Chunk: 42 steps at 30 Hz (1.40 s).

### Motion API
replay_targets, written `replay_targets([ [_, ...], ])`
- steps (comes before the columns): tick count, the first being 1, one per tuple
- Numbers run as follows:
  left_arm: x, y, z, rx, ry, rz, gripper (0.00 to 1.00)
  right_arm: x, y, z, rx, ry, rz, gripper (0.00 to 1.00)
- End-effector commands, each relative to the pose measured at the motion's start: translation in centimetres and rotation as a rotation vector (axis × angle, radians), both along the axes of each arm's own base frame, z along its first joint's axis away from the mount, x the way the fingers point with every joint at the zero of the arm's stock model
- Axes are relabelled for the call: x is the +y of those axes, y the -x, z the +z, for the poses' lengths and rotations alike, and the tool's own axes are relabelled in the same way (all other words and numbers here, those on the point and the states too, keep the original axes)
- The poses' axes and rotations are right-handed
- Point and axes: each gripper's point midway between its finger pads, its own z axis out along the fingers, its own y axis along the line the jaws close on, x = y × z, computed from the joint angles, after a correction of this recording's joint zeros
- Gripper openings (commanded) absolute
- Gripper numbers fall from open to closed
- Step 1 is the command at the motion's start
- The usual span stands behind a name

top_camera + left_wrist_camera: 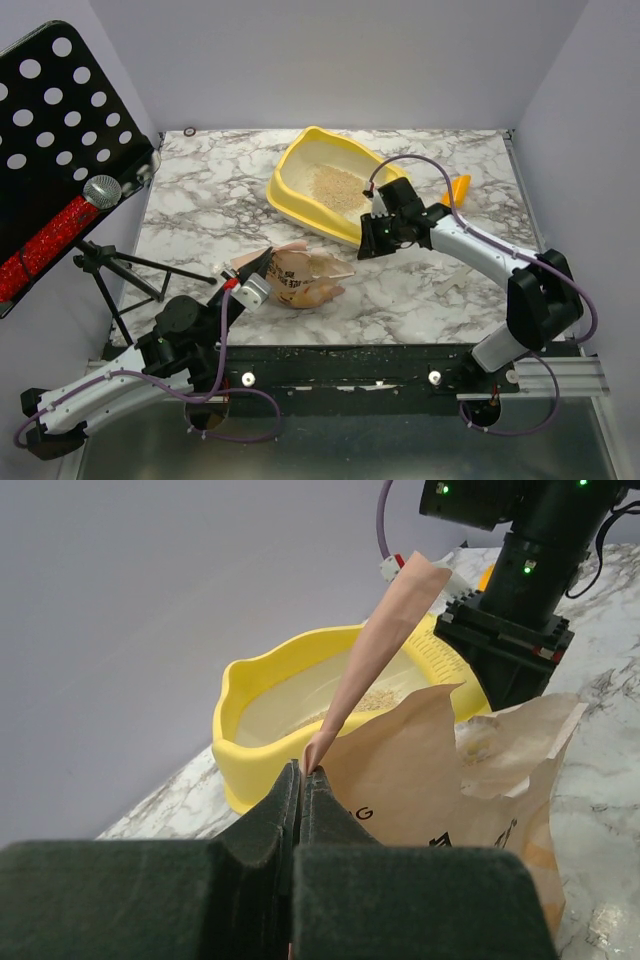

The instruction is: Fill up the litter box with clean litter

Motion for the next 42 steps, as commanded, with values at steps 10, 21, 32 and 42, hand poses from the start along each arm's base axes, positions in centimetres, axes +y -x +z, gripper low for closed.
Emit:
replay_targets([
  [10,1.0,0.4,5.0,-0.069,0.136,0.001,0.00,1.5,-7.7,-1.7,-0.084,0.033,-0.311,0.53],
  [21,0.4,0.4,5.1,-0.053,0.132,-0.020,0.00,0.3,-14.3,0.9,-0.159,-0.018,-0.337,0.57],
  [32,1.3,1.4,6.9,-0.089,0.133,-0.052,0.19,-0.8,-5.9,7.3,-0.279,-0.166,-0.099,0.64],
  [42,5.0,3.5,10.2,-0.002,0.192,-0.054,0.44,-0.1,1.4,11.6,-0.561,-0.401,0.224,0.86],
])
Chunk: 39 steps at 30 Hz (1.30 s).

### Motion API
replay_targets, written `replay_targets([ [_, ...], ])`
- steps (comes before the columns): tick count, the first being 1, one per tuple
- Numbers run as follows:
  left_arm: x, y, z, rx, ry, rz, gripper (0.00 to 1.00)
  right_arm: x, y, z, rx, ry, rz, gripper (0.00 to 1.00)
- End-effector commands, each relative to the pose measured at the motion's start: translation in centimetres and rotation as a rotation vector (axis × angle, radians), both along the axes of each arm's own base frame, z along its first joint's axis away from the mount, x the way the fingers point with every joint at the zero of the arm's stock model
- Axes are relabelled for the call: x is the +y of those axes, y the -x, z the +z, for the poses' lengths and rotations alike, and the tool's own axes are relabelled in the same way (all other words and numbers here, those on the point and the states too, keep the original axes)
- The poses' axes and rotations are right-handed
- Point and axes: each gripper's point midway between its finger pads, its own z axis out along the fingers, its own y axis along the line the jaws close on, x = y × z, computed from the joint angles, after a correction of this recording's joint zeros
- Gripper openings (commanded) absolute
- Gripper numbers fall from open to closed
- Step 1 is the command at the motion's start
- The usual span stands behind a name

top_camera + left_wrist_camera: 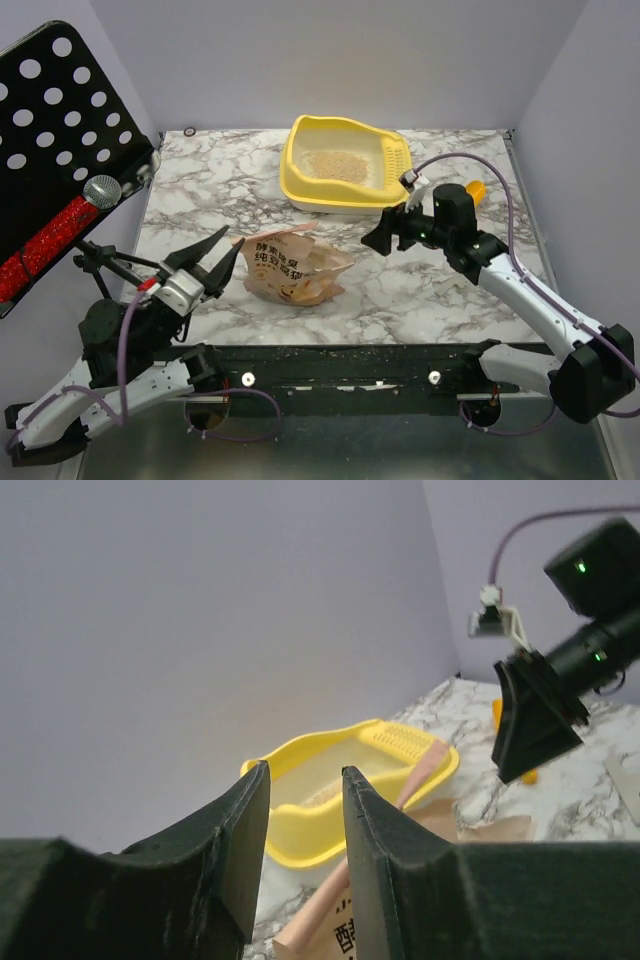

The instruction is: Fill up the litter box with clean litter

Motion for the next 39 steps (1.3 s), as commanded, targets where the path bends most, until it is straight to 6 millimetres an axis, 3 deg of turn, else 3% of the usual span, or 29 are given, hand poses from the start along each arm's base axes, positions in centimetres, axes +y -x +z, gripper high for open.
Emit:
replay_targets([
  [1,1.9,0.4,-0.3,0.102,0.039,0.021,0.44,1.6,2.8,1.4,-0.227,-0.088,0.230,0.87],
  [8,3.8,-0.1,-3.9,0.229,0.087,0.101,0.46,3.0,5.8,2.1,-0.443,-0.166,0.463,0.88],
  [11,3.8,-0.1,-5.0,0.246,0.105,0.097,0.47,3.6,7.8,2.1,-0.509,-0.206,0.603,0.87],
  [15,3.6,-0.2,-5.9,0.255,0.104,0.097,0.47,4.6,8.5,1.3,-0.513,-0.208,0.681,0.87],
  [19,3.1,-0.3,-6.4,0.253,0.088,0.092,0.47,5.7,8.8,0.9,-0.530,-0.221,0.720,0.87],
  [30,2.5,-0.7,-6.9,0.245,0.063,0.094,0.47,7.7,6.9,-0.2,-0.535,-0.256,0.696,0.87],
  [39,2.3,-0.8,-7.1,0.240,0.055,0.095,0.47,8.6,7.4,-0.7,-0.484,-0.325,0.720,0.86],
])
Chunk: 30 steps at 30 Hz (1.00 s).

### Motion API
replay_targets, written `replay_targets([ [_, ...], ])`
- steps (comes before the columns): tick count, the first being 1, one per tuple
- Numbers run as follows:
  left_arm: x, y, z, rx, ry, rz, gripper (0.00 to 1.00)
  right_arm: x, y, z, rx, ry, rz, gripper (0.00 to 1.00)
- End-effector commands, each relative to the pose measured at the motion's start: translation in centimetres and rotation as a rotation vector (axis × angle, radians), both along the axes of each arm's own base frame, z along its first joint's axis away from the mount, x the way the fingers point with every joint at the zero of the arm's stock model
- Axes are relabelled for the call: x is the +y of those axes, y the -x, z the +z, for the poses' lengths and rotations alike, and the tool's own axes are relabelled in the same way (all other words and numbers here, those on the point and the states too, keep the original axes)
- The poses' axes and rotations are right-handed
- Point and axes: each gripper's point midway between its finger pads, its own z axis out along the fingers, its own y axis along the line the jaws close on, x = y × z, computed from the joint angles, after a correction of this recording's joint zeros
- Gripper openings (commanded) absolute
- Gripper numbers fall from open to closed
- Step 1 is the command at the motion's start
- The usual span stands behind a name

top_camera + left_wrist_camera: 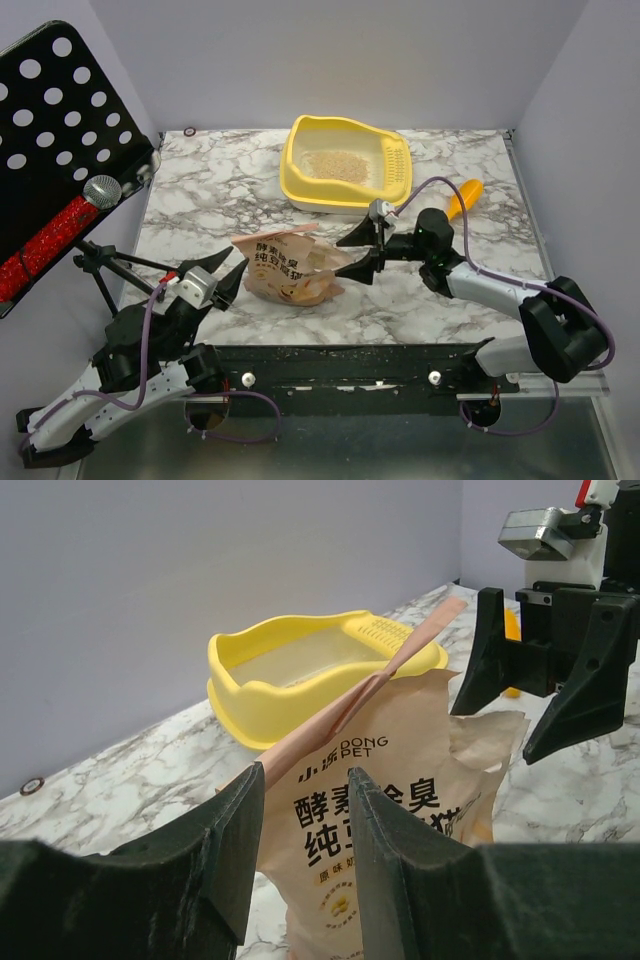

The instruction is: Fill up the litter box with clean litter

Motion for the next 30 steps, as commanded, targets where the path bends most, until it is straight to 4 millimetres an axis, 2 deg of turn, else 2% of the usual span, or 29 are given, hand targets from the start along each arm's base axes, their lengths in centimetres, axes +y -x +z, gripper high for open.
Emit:
replay_targets([
  [1,0.2,-0.4,0.2,-0.005,0.008,0.026,0.47,0.5,0.8,0.8,-0.025,-0.059,0.045,0.86],
  [10,0.0,-0.4,0.2,-0.001,0.010,0.022,0.47,0.9,1.3,0.6,0.005,-0.118,0.054,0.86],
  [21,0.0,-0.5,-0.1,0.007,0.005,0.027,0.47,1.6,0.7,0.1,0.042,-0.157,0.043,0.82],
  [24,0.0,-0.6,0.0,0.005,0.002,0.029,0.47,1.7,0.6,0.0,0.047,-0.163,0.045,0.75],
  [30,0.0,-0.6,0.0,0.004,-0.003,0.032,0.47,2.1,0.7,-0.4,0.076,-0.149,0.073,0.53],
])
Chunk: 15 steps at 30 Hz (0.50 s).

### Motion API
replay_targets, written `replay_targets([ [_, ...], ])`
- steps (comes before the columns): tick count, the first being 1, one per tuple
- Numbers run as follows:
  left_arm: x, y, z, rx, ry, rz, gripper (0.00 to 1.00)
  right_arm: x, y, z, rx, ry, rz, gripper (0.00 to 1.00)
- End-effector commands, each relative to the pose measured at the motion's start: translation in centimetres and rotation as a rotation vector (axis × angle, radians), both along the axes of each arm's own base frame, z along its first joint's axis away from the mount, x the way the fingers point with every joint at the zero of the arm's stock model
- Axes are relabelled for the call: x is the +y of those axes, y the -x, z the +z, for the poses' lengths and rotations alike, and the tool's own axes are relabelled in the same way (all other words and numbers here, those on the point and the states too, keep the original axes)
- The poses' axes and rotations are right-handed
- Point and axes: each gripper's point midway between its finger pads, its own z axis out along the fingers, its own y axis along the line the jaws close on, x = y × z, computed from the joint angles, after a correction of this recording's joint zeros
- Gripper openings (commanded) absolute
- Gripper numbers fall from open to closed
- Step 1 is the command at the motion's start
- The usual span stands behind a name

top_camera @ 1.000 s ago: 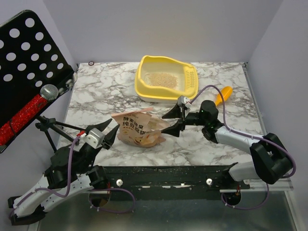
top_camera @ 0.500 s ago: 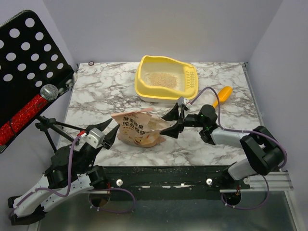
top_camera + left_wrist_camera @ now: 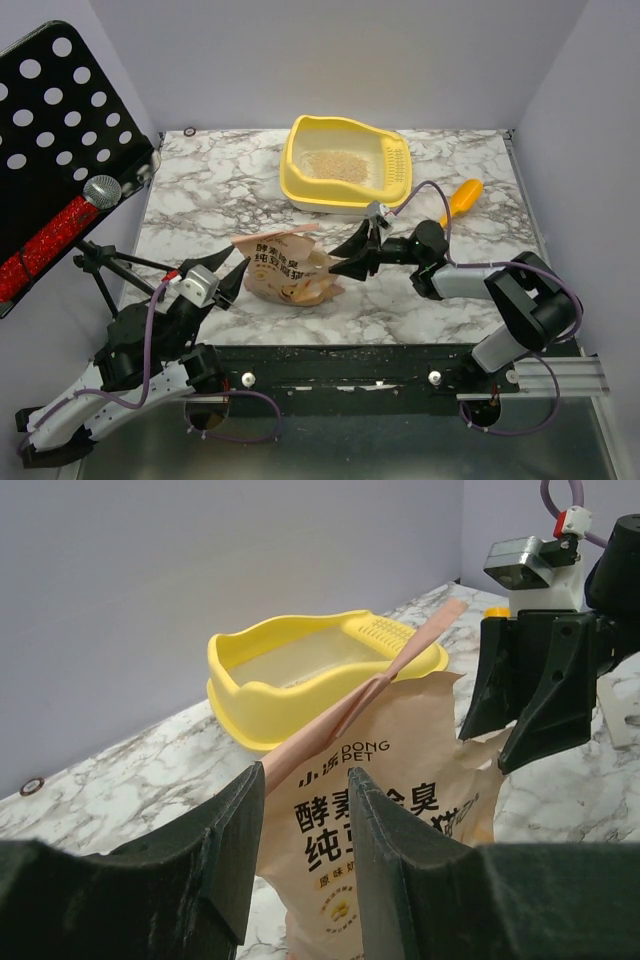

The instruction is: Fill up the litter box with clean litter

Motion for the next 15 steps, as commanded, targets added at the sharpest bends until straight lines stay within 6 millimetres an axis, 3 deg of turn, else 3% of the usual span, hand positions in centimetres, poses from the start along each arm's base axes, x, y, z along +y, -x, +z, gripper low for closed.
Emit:
replay_targets([
  [1,0.3,-0.4,-0.1,0.003,-0.001,0.031,0.47,0.5,0.1,0.4,-0.026,-0.022,0.028,0.49],
  [4,0.2,-0.5,-0.2,0.005,-0.002,0.032,0.47,0.6,0.1,0.1,-0.005,-0.012,0.040,0.32],
  [6,0.2,-0.4,-0.1,0.004,-0.001,0.030,0.47,0.6,-0.2,0.0,0.002,-0.011,0.017,0.08],
  [7,0.2,-0.4,-0.1,0.005,0.001,0.030,0.47,0.6,-0.3,-0.1,0.003,-0.010,0.009,0.00],
  [15,-0.7,-0.5,-0.1,0.024,-0.007,0.002,0.46,-0.3,-0.9,1.7,-0.029,0.009,-0.067,0.00],
])
